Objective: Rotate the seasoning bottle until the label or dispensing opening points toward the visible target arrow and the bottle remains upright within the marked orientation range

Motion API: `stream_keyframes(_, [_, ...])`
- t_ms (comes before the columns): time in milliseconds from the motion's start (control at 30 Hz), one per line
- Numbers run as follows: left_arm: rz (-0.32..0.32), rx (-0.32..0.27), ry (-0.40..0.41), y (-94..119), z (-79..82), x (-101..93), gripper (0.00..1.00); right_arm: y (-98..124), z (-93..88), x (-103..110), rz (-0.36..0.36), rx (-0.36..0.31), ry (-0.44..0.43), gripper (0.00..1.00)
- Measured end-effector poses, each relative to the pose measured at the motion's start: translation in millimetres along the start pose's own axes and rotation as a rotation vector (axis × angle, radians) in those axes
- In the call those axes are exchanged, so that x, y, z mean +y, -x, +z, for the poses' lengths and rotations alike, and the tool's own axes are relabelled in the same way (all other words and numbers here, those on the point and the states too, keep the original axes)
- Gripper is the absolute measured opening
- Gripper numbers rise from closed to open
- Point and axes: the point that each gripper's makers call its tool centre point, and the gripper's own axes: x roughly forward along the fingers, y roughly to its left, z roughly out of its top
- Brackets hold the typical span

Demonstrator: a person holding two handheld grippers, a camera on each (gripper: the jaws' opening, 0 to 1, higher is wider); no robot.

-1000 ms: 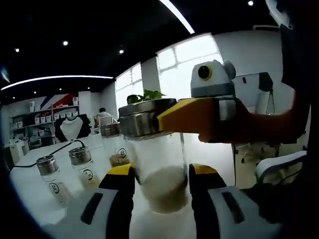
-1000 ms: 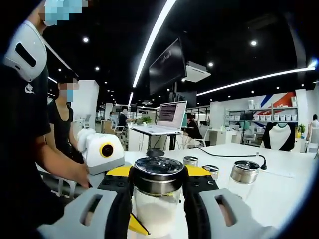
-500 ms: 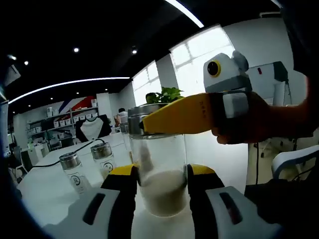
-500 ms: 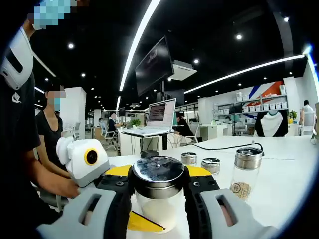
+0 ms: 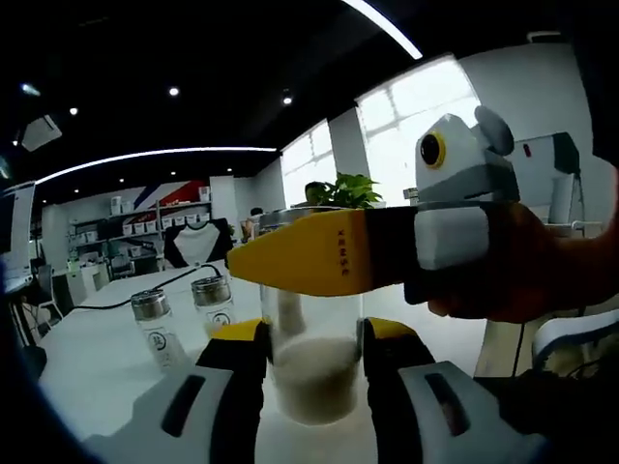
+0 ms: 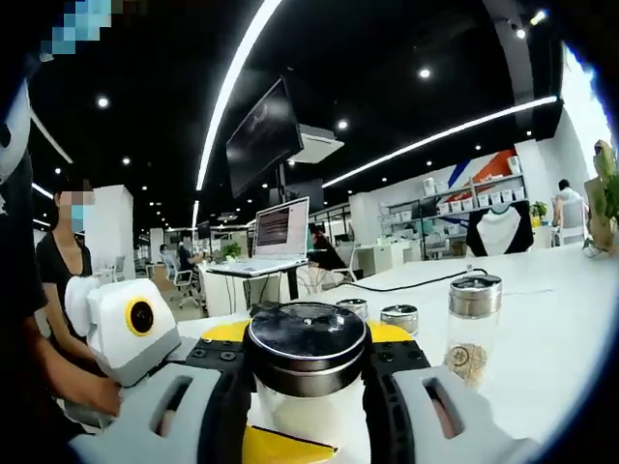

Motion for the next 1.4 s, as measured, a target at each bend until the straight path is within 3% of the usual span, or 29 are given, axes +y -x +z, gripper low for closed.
stream_keyframes(100, [-0.017,-0.028,0.006,-1,4.6,-1.6,0.42,2,4.5,4,0.048,0.004,0.029,0.42])
stream_keyframes(200, [-0.023,-0.082,0.131,-1,10.1,-0.4,0.48,4,11.6,4,0.085,-0.016,-0.023,0.42])
stream_keyframes(300, [-0.018,-0.074,0.163,0,7.2,4.1,0.56,7,10.1,5,0.084,-0.007,0.001,0.42])
stream_keyframes(400, [-0.017,-0.055,0.203,1,4.8,3.0,0.59,7,8.2,5,0.086,-0.003,0.010,0.42])
stream_keyframes(567, [-0.022,-0.043,0.197,0,5.4,2.0,0.60,8,9.7,7,0.100,-0.019,0.009,0.42])
stream_keyframes(700, [-0.036,-0.047,0.198,-2,7.3,-0.6,0.72,7,11.5,16,0.134,-0.027,0.021,0.42])
stream_keyframes(800, [-0.044,-0.053,0.187,-4,8.0,-3.7,0.74,4,9.7,20,0.144,-0.023,0.036,0.42])
stream_keyframes(1000, [-0.044,-0.069,0.114,-4,9.2,-7.7,0.68,5,8.2,17,0.150,-0.023,0.032,0.42])
stream_keyframes(1167, [-0.108,-0.081,0.241,-3,6.0,-7.2,0.72,11,17.9,13,0.176,-0.044,0.040,0.42])
stream_keyframes(1400, [-0.153,-0.070,0.221,-3,2.3,-10.6,0.63,14,18.8,9,0.187,-0.046,0.047,0.42])
